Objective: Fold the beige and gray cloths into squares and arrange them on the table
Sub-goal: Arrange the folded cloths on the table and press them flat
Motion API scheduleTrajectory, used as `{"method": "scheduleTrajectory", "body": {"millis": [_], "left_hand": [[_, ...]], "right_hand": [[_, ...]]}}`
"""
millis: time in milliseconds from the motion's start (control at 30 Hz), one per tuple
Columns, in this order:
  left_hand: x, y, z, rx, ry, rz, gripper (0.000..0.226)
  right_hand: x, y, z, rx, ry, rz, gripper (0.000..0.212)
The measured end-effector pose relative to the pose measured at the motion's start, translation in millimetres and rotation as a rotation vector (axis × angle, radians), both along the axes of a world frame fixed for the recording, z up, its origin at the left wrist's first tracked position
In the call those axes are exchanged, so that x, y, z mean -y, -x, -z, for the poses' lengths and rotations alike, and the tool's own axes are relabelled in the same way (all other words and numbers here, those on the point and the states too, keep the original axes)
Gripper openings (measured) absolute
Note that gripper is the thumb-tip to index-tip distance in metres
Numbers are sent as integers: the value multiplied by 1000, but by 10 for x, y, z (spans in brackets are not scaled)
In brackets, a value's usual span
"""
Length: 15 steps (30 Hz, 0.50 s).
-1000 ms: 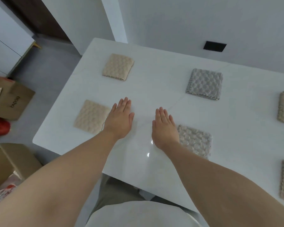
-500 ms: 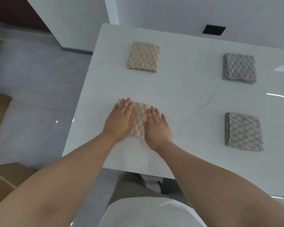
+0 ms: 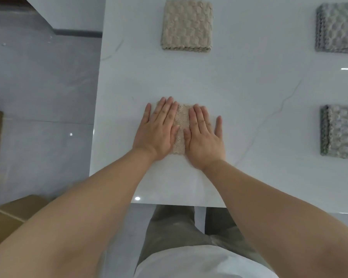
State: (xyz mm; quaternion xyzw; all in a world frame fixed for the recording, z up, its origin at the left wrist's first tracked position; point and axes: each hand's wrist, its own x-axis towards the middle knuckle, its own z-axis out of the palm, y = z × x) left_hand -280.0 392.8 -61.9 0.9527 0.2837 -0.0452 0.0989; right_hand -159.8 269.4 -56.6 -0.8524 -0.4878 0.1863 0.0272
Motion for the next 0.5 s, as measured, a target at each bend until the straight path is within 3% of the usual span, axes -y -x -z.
{"method": "scheduleTrajectory", "body": {"millis": [167, 367, 500], "left_hand": [[77, 5, 45, 19, 35, -125, 65], [-12, 13, -118, -99, 95, -65, 67], [-164, 31, -301, -74, 153, -38, 69]], "right_hand": [[-35, 71, -5, -15, 19, 75, 61], [-52, -20, -209, -2, 136, -5, 63], [-71, -77, -479, -28, 77, -37, 62]]}}
